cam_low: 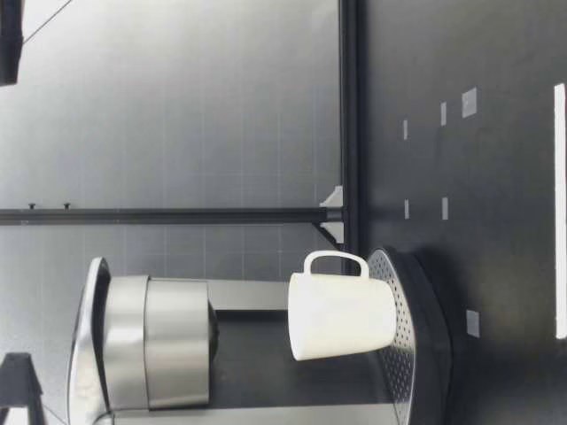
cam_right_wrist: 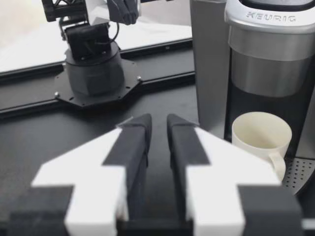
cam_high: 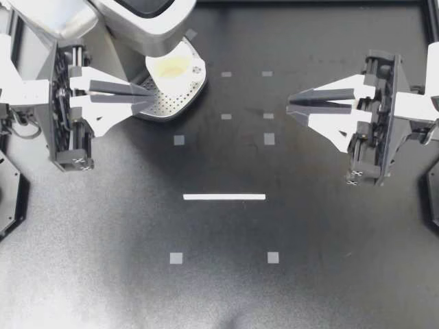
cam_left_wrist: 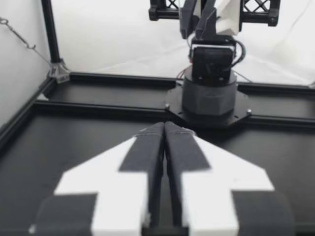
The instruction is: Place the coffee capsule inside the capsule container, then place the cup onto the center of the cup tray.
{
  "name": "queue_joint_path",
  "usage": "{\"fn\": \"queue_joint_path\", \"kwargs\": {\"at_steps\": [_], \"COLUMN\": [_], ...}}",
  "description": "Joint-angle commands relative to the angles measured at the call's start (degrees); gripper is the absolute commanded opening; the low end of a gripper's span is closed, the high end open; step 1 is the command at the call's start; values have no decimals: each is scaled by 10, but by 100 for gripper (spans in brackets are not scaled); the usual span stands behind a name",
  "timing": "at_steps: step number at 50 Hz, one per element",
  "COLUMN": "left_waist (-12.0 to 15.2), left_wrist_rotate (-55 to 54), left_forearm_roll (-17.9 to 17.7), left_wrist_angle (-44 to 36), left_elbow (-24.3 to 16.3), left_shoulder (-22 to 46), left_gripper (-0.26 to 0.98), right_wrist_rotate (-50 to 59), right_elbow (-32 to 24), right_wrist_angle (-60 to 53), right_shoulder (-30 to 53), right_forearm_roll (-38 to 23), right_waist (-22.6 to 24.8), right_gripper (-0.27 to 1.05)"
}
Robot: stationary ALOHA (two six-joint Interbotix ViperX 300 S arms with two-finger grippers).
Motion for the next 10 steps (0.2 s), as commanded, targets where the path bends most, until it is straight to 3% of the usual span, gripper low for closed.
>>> {"fn": "queue_joint_path", "kwargs": {"at_steps": [1,10], "left_waist": [-1,-1], "left_wrist_rotate": [1,1], "left_forearm_roll": [-1,0], "left_wrist_angle": [-13,-19], "left_elbow": [-4,0], "left_shoulder": [-4,-4], "left_gripper": [11,11], "right_wrist_rotate": [0,0], "right_elbow": [-4,4], "right_wrist_angle": [-4,-4], "right_shoulder": [-3,-3], "right_forearm_roll": [-2,-2], "right_waist": [4,4], "right_gripper": [30,30]}}
